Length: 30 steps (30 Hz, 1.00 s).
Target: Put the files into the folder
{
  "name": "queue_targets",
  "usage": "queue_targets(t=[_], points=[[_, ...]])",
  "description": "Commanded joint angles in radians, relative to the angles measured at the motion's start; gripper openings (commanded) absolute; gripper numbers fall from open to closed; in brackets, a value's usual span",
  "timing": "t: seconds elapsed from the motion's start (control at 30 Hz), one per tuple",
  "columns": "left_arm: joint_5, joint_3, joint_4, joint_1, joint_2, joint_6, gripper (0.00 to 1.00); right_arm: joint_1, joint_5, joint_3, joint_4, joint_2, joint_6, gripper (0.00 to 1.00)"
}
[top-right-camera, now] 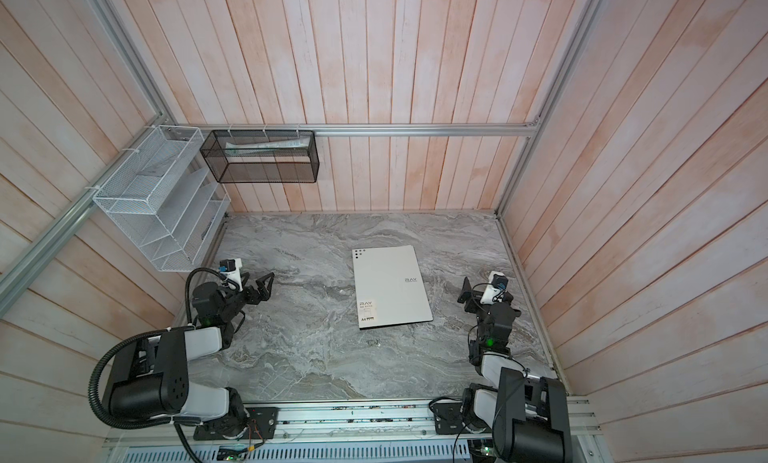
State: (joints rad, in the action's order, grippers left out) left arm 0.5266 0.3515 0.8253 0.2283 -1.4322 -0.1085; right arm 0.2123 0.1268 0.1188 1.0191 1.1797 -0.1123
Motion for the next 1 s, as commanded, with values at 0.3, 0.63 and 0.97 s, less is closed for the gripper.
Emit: queue_targets(t=[0.3,0.63,0.97], points=[[0.001,-0.093,0.327,-0.001,-0.062,0.005,1.0,0.003,0.112,-0.003,0.351,0.25,-0.032,0.98],[-0.213,-0.091,0.329,-0.149,-0.104,0.135,1.0,-0.136,0.006,0.109,0.238,0.353,0.098,0.98],[-0.227,-0.078,0.322,-0.125,-0.113,0.098,1.0,-0.151,-0.038,0.126,0.181,0.339,0.103,0.98]])
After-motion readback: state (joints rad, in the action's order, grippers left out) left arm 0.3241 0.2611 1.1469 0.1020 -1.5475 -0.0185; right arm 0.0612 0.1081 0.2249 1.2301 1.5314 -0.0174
